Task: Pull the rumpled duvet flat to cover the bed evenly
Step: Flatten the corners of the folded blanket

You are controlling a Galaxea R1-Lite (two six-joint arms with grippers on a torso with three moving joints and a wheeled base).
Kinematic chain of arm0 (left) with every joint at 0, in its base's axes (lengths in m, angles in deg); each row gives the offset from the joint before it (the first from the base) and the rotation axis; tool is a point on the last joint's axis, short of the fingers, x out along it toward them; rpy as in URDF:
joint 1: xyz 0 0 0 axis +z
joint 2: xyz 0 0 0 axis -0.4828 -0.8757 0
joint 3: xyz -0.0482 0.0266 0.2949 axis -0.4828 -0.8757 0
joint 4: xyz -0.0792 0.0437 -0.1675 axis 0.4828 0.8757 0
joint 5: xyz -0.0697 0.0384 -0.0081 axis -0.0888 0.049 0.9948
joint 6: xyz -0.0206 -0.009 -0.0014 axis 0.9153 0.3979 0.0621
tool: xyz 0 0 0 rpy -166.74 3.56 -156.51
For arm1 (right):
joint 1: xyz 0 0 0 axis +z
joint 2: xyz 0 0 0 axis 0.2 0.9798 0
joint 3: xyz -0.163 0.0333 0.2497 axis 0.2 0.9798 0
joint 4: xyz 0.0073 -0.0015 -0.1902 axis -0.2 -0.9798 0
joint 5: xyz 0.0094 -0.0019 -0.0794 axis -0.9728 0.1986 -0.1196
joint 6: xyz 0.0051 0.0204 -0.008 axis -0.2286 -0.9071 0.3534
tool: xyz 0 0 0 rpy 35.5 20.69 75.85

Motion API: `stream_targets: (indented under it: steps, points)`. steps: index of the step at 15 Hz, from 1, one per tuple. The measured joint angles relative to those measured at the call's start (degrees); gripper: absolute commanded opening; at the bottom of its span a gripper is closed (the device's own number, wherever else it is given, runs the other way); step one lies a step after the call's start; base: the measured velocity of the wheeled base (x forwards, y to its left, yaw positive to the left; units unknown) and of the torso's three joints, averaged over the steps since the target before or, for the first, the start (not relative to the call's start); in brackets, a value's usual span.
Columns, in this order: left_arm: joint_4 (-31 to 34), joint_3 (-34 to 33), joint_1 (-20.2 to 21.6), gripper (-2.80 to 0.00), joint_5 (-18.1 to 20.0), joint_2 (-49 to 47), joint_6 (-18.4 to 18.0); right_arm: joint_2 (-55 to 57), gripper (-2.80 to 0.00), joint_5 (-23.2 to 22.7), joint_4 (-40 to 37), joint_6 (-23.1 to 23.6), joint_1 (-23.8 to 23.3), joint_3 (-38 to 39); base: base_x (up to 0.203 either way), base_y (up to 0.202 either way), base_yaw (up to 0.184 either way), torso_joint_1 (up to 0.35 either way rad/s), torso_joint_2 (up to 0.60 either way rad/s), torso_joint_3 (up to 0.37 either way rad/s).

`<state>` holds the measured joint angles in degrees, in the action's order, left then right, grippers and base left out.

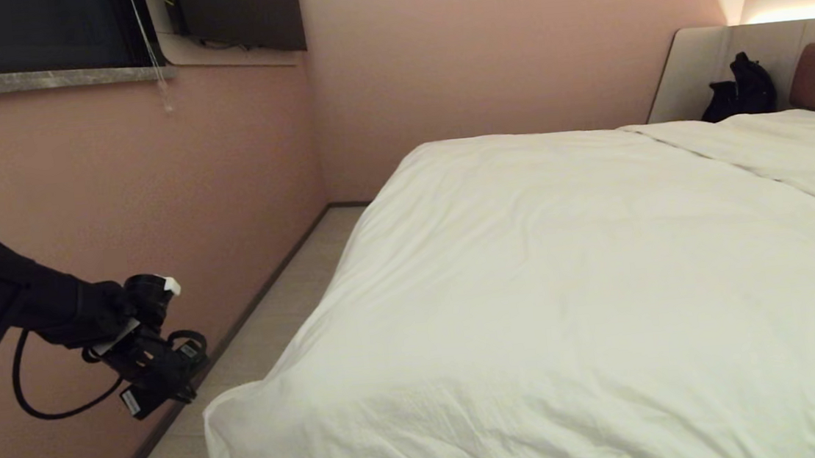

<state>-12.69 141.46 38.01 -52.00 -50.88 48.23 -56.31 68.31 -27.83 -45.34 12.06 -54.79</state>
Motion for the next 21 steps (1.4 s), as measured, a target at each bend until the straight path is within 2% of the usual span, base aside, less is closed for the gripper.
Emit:
stream_targets:
  steps: [4, 21]
  points:
    - [1.5, 1.1, 0.0, -2.80, -5.1, -1.8, -1.7, 0.0, -2.80, 0.0, 0.0, 0.0, 0.0, 0.0, 0.000, 0.000, 0.000, 0.000, 0.00, 0.000]
    - [2.6, 3.3, -6.6, -2.80, -5.3, -3.6, -2.3, 0.0, -2.80, 0.0, 0.0, 0.0, 0.0, 0.0, 0.000, 0.000, 0.000, 0.000, 0.00, 0.000]
